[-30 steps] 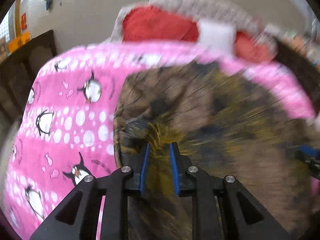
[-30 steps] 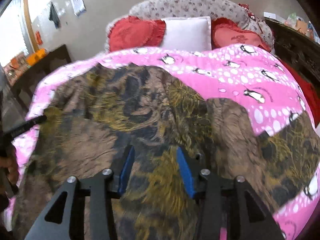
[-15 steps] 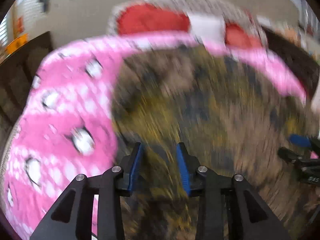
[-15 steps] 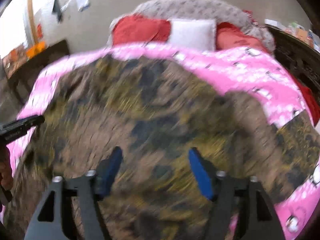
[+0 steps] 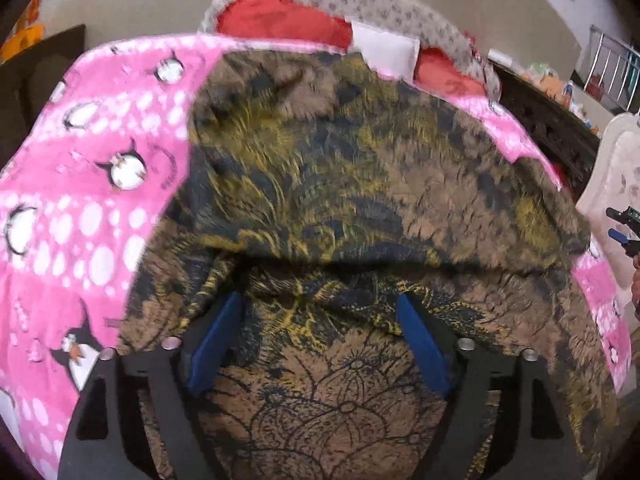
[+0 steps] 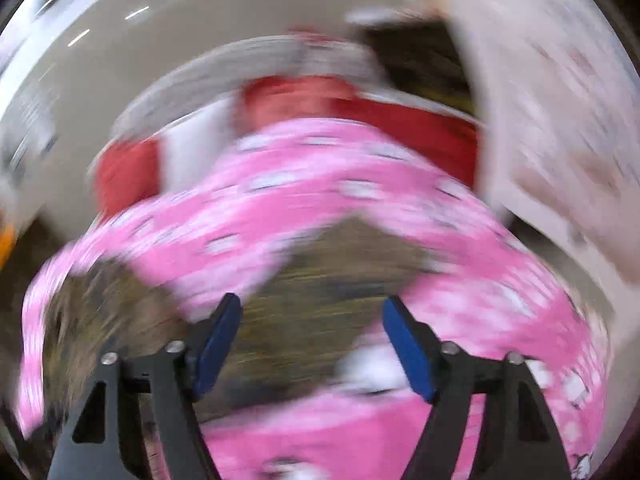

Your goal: Fold small clothes

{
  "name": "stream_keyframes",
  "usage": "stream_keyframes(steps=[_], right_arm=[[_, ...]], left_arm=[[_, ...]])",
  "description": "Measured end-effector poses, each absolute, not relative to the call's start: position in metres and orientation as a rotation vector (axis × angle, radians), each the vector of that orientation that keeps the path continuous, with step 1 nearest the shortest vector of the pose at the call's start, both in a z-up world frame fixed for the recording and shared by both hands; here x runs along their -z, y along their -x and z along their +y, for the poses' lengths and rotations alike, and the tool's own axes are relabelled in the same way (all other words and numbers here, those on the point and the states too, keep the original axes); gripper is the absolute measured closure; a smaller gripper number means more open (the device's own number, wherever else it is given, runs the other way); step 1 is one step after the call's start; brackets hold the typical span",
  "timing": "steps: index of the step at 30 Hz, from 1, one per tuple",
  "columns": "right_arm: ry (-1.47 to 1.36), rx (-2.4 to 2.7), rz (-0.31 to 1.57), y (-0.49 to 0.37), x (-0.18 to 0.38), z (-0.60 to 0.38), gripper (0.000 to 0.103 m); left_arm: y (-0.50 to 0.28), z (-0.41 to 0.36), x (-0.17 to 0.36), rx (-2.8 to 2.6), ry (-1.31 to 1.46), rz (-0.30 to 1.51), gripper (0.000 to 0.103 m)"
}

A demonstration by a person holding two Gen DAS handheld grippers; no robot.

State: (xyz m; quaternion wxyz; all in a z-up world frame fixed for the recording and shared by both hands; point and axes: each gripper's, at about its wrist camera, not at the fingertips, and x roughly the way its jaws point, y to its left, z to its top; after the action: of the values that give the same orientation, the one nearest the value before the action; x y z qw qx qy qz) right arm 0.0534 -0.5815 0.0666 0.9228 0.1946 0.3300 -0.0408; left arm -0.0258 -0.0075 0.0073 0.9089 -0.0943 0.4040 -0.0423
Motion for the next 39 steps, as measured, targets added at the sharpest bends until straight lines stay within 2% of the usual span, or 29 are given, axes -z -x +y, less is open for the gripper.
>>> stream_keyframes(steps=[3,11,12,13,15,17,25,28,34,39], right_arm=[[-0.558,0.099,0.702,-0.059,-0.036,-0.64,0.049],[-0.734,0.022,0.671,-0.101,0.006,-0.646,0.053],[-0.741,0.033,0.662,-0.105,0.007,-0.647,0.057],[-0.742,0.046,0.658,-0.109,0.008,-0.647,0.061],[-0.734,0.051,0.681,-0.118,0.007,-0.646,0.096],[-0.685,0.033,0.679,-0.116,-0.004,-0.64,0.097],[-0.452,0.168,0.394,-0.035,-0.147,-0.642,0.098],[-0.41,0.172,0.353,-0.017,-0.18,-0.627,0.097],[-0.322,-0.114,0.354,-0.035,-0.213,-0.5,0.097],[-0.218,-0.437,0.434,-0.067,-0.188,-0.337,0.098]], left_arm=[[0.025,-0.015,-0.009,0.076,0.15,0.841,0.037],[0.011,-0.004,0.0,0.08,0.156,0.844,0.036],[0.008,-0.005,0.0,0.079,0.154,0.845,0.036],[0.001,-0.009,0.003,0.079,0.151,0.846,0.036],[0.004,-0.008,0.001,0.08,0.155,0.846,0.036],[0.003,-0.009,0.001,0.08,0.153,0.846,0.036],[0.003,-0.008,0.001,0.087,0.163,0.841,0.036],[0.007,-0.006,-0.001,0.095,0.182,0.83,0.036],[0.031,0.016,-0.021,0.091,0.305,0.775,0.039],[0.04,0.035,-0.056,0.133,0.39,0.693,0.039]])
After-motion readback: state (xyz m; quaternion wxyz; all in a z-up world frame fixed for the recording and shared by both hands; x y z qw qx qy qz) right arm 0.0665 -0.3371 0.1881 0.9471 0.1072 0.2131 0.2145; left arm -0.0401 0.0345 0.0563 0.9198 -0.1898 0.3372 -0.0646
